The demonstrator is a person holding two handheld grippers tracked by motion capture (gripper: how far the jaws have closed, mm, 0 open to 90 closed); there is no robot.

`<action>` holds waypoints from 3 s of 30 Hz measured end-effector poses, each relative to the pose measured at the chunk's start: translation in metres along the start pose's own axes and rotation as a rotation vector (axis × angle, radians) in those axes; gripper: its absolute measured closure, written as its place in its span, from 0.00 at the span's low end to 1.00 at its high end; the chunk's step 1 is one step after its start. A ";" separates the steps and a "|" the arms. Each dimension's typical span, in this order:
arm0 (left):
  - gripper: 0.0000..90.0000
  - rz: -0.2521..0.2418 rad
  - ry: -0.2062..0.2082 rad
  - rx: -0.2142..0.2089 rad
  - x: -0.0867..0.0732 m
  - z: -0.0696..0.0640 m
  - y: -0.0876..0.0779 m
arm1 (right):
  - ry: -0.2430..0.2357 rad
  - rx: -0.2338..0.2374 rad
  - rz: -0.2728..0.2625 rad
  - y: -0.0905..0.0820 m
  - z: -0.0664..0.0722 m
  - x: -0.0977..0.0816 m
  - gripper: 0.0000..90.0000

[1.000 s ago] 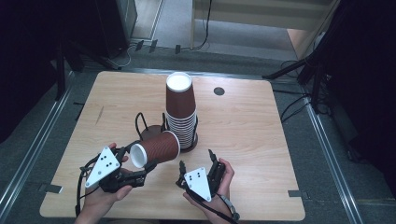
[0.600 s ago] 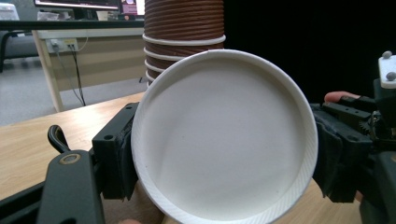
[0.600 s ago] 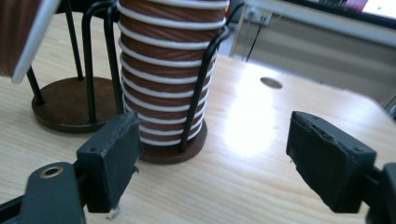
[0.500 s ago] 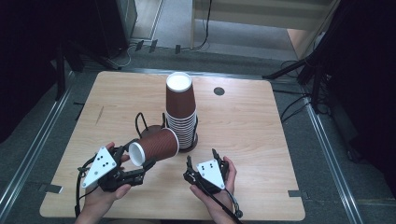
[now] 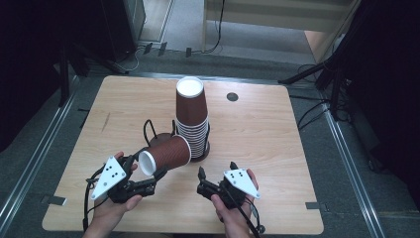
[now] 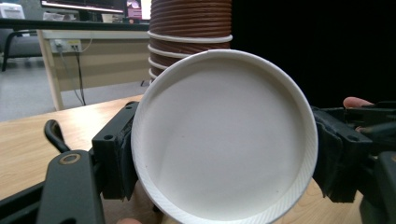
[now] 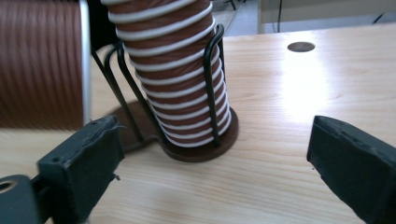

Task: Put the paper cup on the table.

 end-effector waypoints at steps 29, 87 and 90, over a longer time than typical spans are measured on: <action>0.26 -0.033 -0.044 -0.061 -0.004 -0.021 0.012 | 0.994 0.272 0.117 -0.028 0.030 -0.007 0.00; 0.25 -0.065 0.018 -0.109 -0.011 -0.052 0.024 | 1.501 0.356 0.270 0.019 0.040 -0.005 0.09; 0.24 -0.083 0.002 -0.114 -0.009 -0.053 0.022 | 1.509 0.367 0.282 0.019 0.041 -0.005 0.10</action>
Point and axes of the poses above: each handheld gripper's, and its own axes: y roughly forward along the jaws, x roughly out of its top, z roughly to its left, the point moved 9 cm from there along y, roughly forward along the jaws, and after that the axes turned 9 degrees about y, right-handed, at the moved point
